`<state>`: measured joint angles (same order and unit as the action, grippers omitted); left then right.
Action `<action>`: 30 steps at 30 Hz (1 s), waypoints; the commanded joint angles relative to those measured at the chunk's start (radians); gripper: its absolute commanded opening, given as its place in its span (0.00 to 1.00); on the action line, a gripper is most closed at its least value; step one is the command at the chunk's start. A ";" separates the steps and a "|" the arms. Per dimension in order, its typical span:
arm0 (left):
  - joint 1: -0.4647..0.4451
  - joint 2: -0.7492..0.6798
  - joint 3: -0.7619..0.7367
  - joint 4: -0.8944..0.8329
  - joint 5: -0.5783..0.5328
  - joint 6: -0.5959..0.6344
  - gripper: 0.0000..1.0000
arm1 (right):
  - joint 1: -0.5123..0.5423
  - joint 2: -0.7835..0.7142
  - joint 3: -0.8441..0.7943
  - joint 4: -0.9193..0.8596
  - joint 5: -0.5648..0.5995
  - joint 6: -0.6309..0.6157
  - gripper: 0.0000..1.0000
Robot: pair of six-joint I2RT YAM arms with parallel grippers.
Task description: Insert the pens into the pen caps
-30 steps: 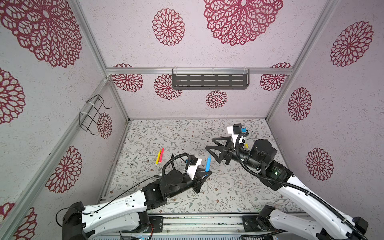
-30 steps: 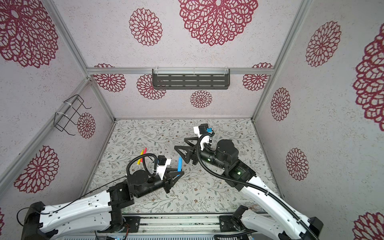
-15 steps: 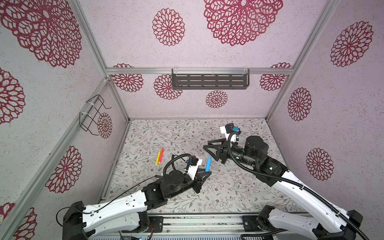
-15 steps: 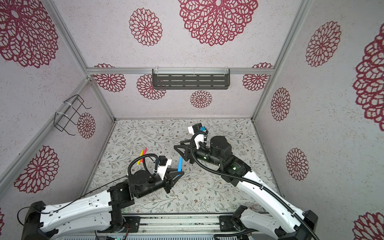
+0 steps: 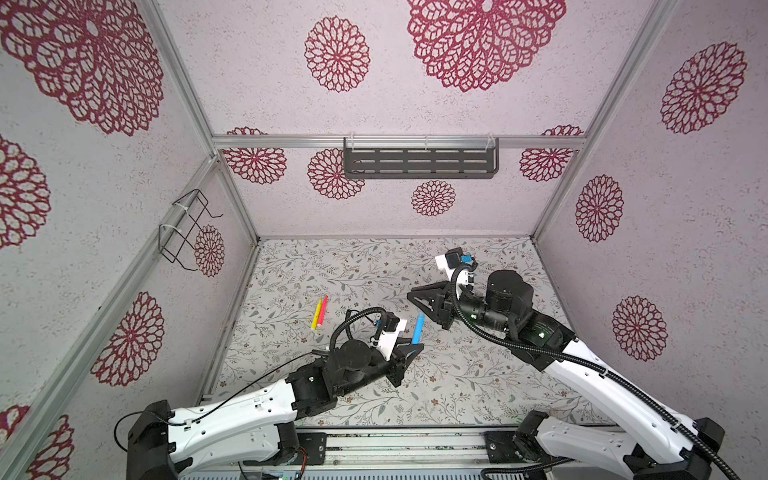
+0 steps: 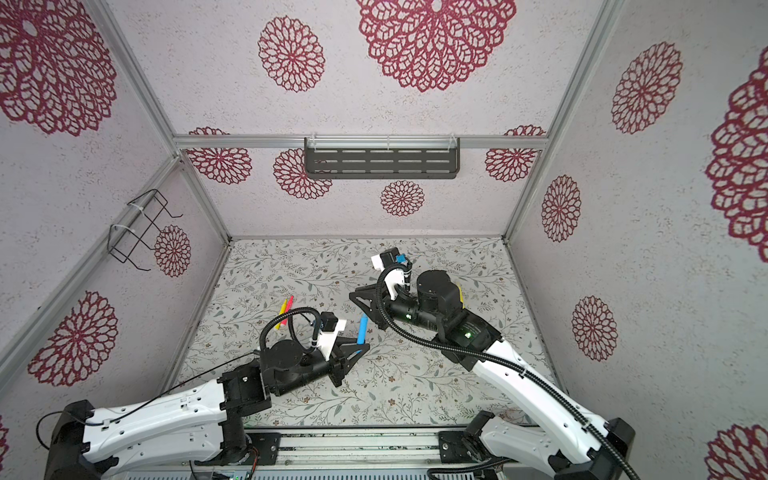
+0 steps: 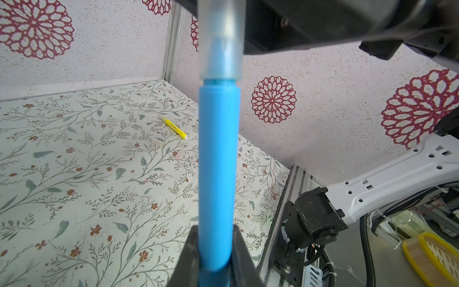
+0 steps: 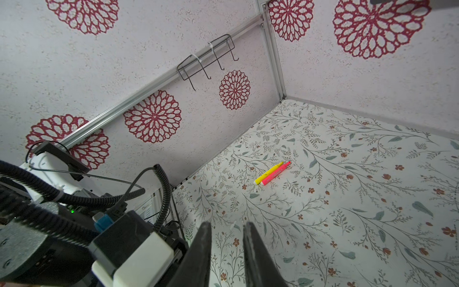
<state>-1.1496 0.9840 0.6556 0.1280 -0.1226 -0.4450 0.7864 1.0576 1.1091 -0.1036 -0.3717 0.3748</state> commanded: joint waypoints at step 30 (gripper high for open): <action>-0.013 -0.065 0.002 0.033 -0.026 0.012 0.00 | 0.067 -0.027 -0.046 -0.025 -0.032 -0.038 0.00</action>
<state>-1.1545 0.9577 0.6548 0.0776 -0.1211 -0.4374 0.8257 1.0515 1.0981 -0.1162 -0.3767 0.3508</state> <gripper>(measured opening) 0.171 0.179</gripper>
